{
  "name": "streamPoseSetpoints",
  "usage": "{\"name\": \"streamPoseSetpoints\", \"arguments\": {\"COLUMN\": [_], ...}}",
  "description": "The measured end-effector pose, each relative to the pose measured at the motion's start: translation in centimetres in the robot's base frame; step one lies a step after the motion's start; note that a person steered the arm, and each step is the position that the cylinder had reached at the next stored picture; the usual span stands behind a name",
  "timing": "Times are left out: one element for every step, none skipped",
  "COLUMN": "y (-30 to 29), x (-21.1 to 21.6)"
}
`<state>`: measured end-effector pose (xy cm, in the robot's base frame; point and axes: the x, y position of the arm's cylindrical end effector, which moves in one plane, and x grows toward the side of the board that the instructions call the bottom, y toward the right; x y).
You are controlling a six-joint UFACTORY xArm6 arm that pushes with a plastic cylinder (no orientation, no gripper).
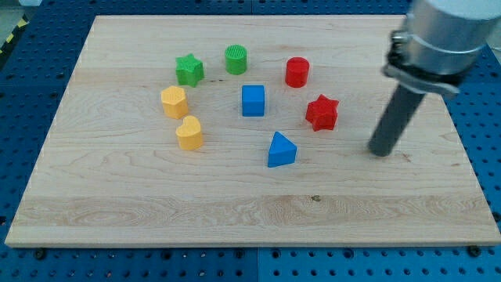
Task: Move blue triangle towards yellow heart
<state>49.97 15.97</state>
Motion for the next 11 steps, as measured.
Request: {"name": "streamPoseSetpoints", "arguments": {"y": [-0.5,-4.7,-9.3,-11.7,-13.3,-13.4,-13.5,-15.3,-16.9,-18.6,-19.6], "x": [0.0,0.0,0.0,0.0,0.0,1.6,4.1,4.2,3.3,3.3,2.9]}}
